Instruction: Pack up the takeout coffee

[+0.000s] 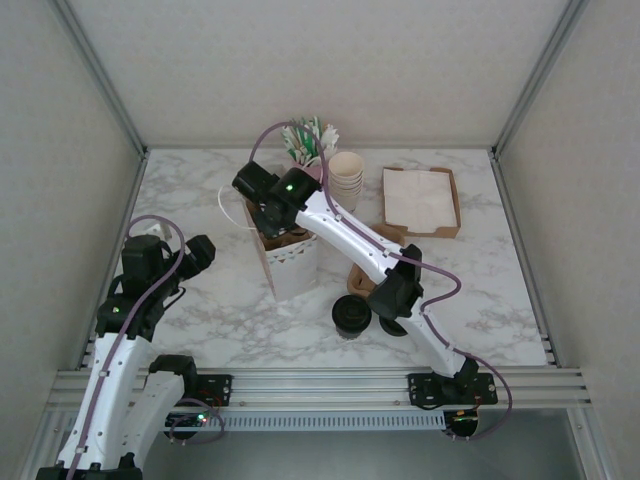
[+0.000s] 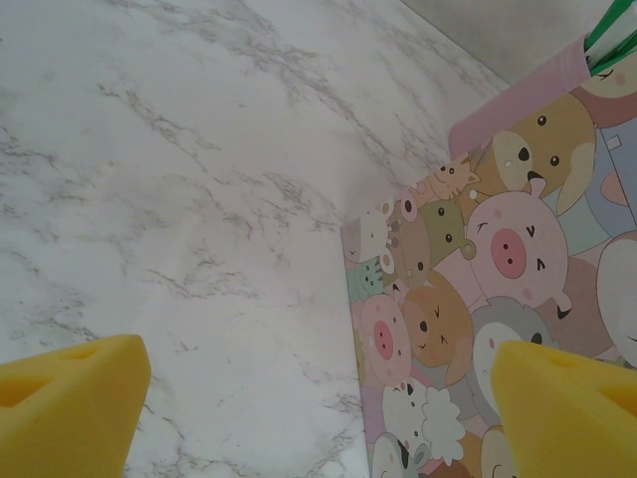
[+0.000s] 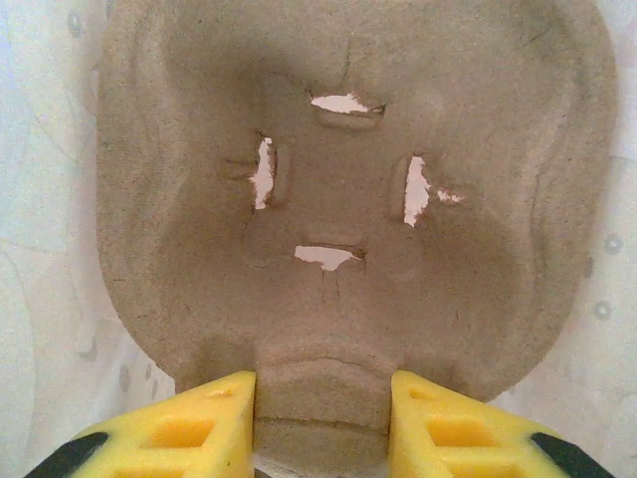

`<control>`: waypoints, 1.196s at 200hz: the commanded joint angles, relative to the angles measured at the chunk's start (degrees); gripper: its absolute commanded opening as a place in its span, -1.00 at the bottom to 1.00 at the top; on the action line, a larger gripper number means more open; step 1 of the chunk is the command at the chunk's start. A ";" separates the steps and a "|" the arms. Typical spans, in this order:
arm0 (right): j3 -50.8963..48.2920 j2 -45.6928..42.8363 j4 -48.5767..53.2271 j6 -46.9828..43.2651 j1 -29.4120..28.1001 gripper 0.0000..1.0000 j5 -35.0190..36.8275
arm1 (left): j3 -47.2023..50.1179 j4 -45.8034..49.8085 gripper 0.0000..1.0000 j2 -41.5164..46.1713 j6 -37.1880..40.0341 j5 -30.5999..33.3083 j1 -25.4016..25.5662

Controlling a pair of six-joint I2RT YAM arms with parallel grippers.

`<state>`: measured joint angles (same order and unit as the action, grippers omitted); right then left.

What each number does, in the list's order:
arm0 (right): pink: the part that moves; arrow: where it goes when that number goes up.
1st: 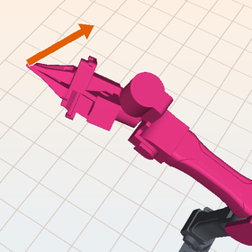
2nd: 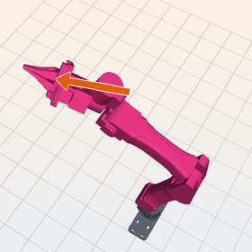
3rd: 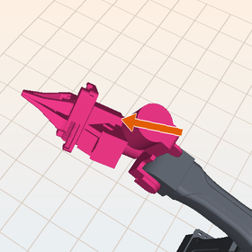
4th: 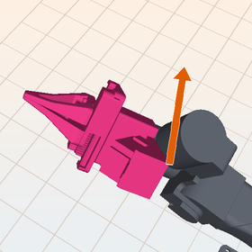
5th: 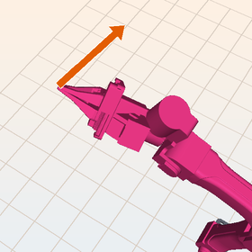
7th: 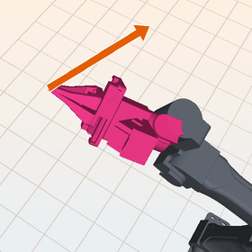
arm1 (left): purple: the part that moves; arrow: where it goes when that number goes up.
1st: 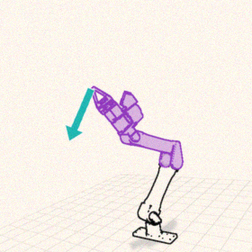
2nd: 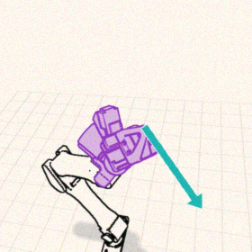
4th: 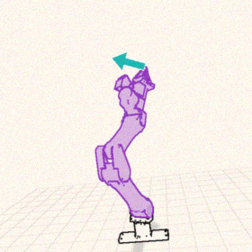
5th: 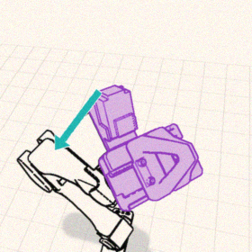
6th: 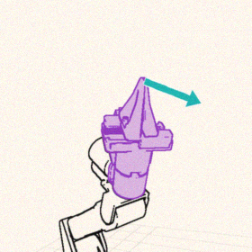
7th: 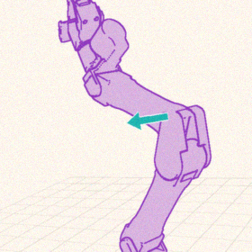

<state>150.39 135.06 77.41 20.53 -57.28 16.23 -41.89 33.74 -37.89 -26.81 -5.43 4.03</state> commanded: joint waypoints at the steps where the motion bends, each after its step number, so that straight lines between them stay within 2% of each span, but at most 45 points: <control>1: 1.84 2.10 0.99 -0.33 -0.47 -0.33 -1.19 | -1.53 1.31 0.77 -0.06 0.88 0.40 0.36; 99: 0.63 2.50 -0.33 0.00 -0.30 -0.27 -1.71 | -1.58 1.34 0.78 -0.07 0.90 0.59 0.28; 169: 0.43 2.02 -0.50 -0.04 -0.33 0.03 -1.99 | -1.53 1.42 0.77 0.01 0.88 0.59 0.28; 239: 0.35 1.56 -0.62 -0.13 -0.30 0.05 -1.95 | -1.54 1.40 0.77 0.05 0.88 0.52 0.34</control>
<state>150.43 138.02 76.93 20.53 -57.25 14.76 -41.89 33.74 -38.04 -26.81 -5.43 4.03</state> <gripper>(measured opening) 0.526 0.886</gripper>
